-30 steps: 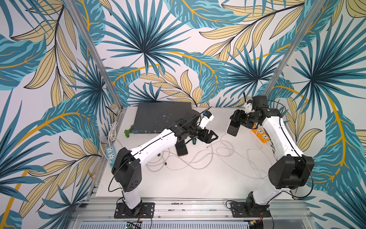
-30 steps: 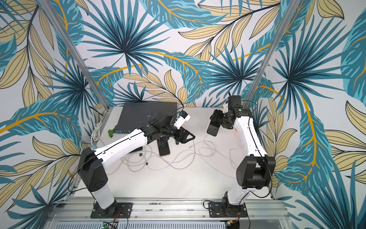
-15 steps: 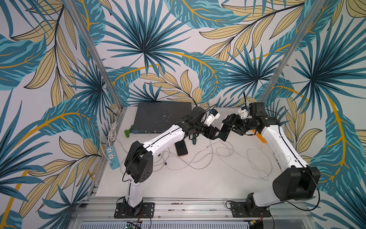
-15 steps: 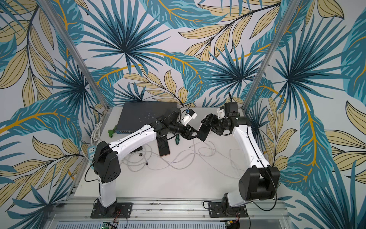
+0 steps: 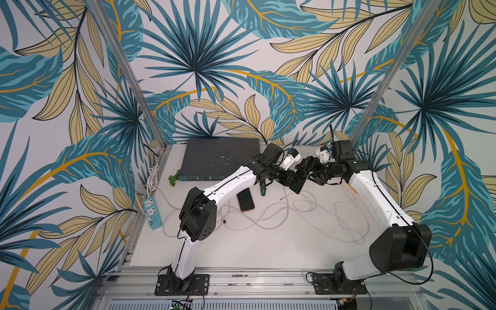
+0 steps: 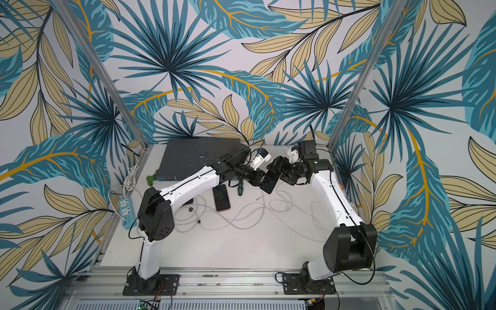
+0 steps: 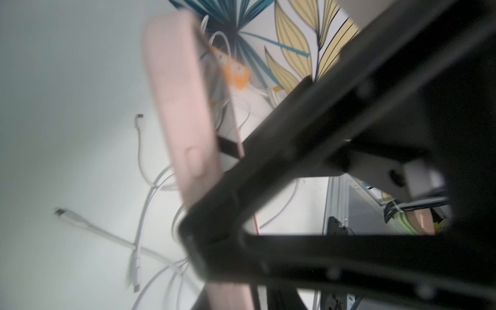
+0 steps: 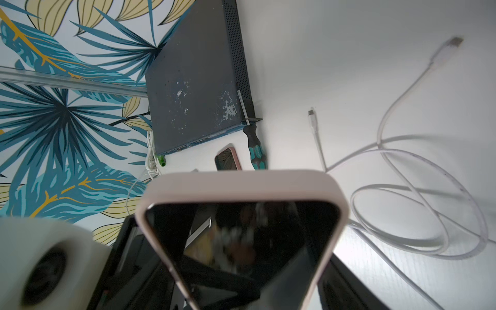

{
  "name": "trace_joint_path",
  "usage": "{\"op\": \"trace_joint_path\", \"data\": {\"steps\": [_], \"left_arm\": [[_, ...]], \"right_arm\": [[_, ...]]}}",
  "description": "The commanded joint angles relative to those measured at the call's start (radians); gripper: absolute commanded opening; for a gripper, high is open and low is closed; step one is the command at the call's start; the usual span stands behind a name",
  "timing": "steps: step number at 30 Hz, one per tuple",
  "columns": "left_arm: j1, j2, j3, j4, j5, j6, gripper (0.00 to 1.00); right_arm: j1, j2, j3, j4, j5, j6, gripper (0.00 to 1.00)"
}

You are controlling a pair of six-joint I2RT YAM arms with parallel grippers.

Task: Plug the charging cable into the phone
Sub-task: Pick up the phone at the center of the board.

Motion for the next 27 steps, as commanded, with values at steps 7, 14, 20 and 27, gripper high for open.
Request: {"op": "trace_joint_path", "data": {"steps": [7, 14, 20, 27], "left_arm": [[-0.002, -0.145, -0.041, -0.053, -0.024, -0.015, 0.0], [0.045, -0.472, -0.385, 0.258, 0.115, -0.157, 0.0], [0.089, -0.625, -0.561, 0.496, 0.207, -0.31, 0.0], [0.106, -0.616, -0.598, 0.63, 0.291, -0.409, 0.0]], "right_arm": [[0.001, -0.124, 0.071, -0.025, -0.026, -0.201, 0.99], [-0.016, -0.361, -0.169, 0.299, -0.181, -0.331, 1.0], [-0.017, -0.381, -0.323, 0.621, -0.39, -0.261, 0.98], [-0.016, -0.356, -0.358, 0.837, -0.537, -0.153, 0.82]]}}
